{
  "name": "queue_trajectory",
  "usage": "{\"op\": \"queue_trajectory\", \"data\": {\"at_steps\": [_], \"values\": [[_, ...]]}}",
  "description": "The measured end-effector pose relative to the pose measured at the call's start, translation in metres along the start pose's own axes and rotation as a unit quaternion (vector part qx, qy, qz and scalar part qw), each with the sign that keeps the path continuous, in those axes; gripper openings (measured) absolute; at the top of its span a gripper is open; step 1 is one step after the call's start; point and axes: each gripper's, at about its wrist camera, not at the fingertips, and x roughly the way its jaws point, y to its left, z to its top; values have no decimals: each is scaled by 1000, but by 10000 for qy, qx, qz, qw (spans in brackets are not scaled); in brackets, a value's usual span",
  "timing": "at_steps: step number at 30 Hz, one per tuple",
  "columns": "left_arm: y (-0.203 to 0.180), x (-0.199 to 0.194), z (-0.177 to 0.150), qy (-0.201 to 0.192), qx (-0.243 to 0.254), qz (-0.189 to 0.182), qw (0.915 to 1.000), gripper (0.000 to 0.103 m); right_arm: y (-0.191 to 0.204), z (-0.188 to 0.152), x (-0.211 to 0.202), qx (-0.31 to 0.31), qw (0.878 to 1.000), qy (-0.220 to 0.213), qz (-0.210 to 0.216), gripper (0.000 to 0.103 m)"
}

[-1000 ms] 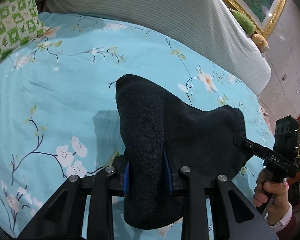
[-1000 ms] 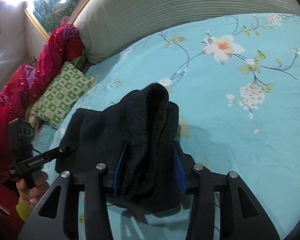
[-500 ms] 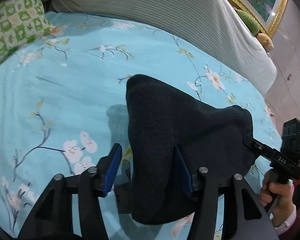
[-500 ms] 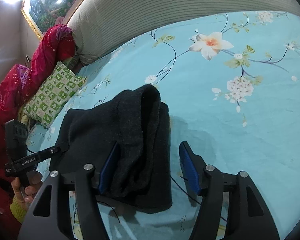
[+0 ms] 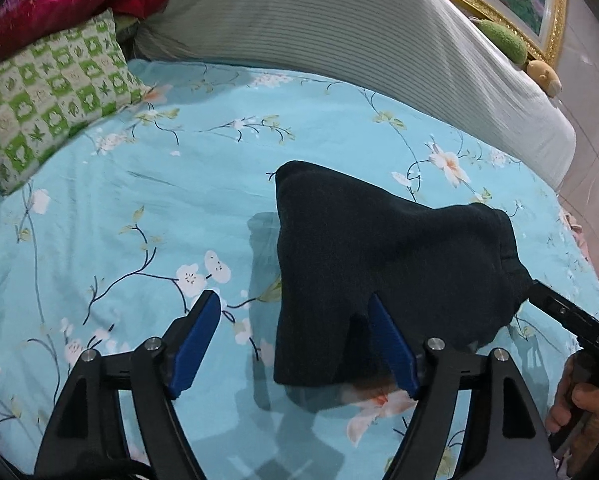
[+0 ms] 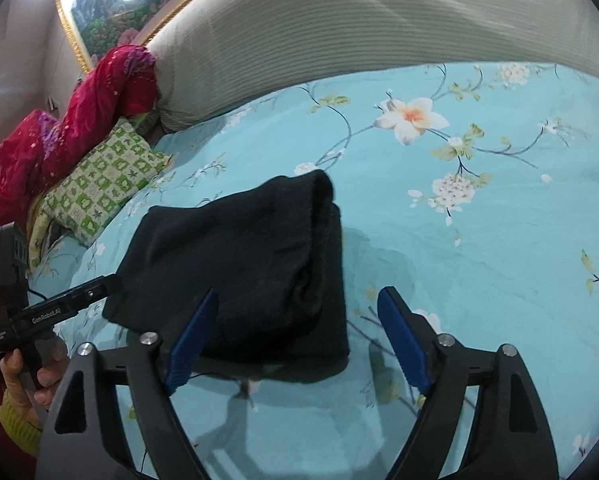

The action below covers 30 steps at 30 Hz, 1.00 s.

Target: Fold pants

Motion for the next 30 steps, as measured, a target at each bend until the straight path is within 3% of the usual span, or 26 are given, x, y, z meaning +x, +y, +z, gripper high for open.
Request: {"op": "queue_trajectory", "data": {"at_steps": [9, 16, 21, 30], "values": [[-22, -27, -20, -258, 283, 144, 9992, 84, 34, -13, -22, -516, 9982, -286, -41, 93], [-38, -40, -41, -497, 547, 507, 9960, 86, 53, -26, -32, -975, 9942, -413, -166, 100], [-47, -41, -49, -612, 711, 713, 9930, 88, 54, -34, -29, -1032, 9936, -383, -251, 102], [-58, -38, -55, -648, 891, 694, 9915, 92, 53, -39, -23, -1061, 9934, -331, -288, 102]]}}
